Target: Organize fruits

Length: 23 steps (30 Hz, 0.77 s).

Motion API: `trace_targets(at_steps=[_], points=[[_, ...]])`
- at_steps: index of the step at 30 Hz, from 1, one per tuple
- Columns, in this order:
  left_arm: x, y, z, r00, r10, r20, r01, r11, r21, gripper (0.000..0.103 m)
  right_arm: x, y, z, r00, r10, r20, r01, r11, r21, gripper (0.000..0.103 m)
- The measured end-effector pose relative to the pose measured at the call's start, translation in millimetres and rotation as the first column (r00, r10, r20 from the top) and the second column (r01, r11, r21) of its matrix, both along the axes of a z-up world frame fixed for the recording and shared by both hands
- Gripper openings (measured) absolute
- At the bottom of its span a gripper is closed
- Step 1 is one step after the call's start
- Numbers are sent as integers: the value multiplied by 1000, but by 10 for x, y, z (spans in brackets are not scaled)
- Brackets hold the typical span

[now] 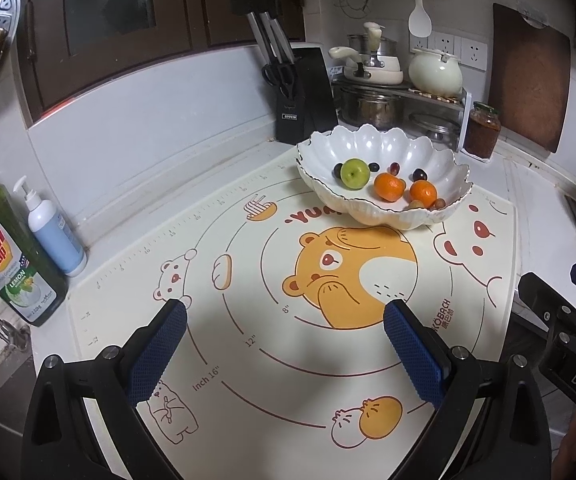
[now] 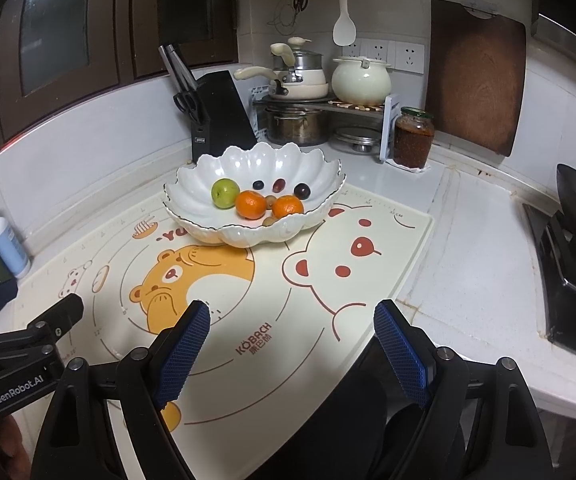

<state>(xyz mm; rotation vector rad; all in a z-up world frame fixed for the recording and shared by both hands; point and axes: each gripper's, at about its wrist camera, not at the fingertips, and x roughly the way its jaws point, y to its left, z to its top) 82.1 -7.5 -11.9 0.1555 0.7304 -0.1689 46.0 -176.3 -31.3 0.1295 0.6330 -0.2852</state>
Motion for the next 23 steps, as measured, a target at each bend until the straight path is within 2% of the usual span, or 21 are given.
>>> trace_targets(at_steps=[23], points=[[17, -27, -65, 1000, -3, -28, 2, 1000, -9, 100, 4, 7, -8, 1000, -3, -1, 3, 1000, 5, 85]])
